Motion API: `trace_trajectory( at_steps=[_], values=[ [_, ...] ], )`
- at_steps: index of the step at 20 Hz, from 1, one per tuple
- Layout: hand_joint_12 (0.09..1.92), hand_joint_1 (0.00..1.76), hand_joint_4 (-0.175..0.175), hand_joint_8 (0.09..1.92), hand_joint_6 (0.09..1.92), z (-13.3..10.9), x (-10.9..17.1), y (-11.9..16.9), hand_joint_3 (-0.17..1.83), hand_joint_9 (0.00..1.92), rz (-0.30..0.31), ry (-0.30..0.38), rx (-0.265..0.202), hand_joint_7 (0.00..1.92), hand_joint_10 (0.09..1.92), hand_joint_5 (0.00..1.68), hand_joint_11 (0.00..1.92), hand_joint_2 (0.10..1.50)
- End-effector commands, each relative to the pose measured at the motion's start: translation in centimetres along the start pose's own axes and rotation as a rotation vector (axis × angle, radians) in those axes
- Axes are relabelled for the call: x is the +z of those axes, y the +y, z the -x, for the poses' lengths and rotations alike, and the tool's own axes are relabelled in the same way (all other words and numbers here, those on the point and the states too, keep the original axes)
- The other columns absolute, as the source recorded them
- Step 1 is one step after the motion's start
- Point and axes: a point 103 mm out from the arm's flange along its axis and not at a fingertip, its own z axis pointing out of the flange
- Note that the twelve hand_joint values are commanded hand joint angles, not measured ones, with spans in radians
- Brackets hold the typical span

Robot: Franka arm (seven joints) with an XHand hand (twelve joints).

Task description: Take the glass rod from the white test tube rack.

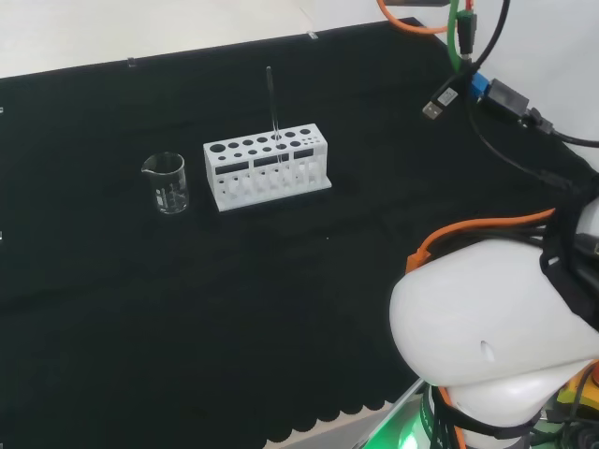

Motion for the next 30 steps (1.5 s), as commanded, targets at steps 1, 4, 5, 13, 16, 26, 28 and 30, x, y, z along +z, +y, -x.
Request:
trace_trajectory(
  at_steps=[1, 4, 5, 13, 16, 26, 28, 30],
  values=[
    [1.51, 0.51, 0.06, 0.72, 0.09, 0.1, 0.0, 2.4, 0.12, 0.24, -0.003, -0.002, -0.011, 0.07, 0.98, 0.17, 0.24, 0.89],
    [1.5, 0.53, 0.056, 0.72, 0.09, 0.3, 0.3, 3.4, 0.12, 0.26, -0.012, -0.002, -0.013, 0.08, 0.98, 0.18, 0.26, 0.88],
    [1.5, 0.53, 0.055, 0.72, 0.09, 0.4, 0.4, 3.8, 0.12, 0.27, -0.017, -0.003, -0.013, 0.09, 0.98, 0.18, 0.27, 0.88],
    [1.47, 0.54, 0.049, 0.74, 0.09, 0.3, 1.8, 6.0, 0.13, 0.34, -0.052, -0.006, -0.029, 0.13, 0.95, 0.2, 0.33, 0.87],
    [1.46, 0.55, 0.047, 0.74, 0.09, -0.3, 2.2, 6.9, 0.13, 0.36, -0.07, -0.018, -0.036, 0.14, 0.95, 0.21, 0.35, 0.87],
    [1.44, 0.57, 0.042, 0.76, 0.09, -1.3, 3.6, 8.7, 0.14, 0.39, -0.082, -0.013, -0.07, 0.17, 0.94, 0.25, 0.4, 0.86],
    [1.43, 0.58, 0.039, 0.76, 0.09, -1.5, 4.1, 9.1, 0.15, 0.4, -0.087, -0.027, -0.077, 0.18, 0.94, 0.26, 0.41, 0.87],
    [1.43, 0.59, 0.036, 0.76, 0.09, -1.6, 4.5, 9.4, 0.15, 0.41, -0.091, -0.028, -0.082, 0.19, 0.93, 0.28, 0.42, 0.86]
  ],
)
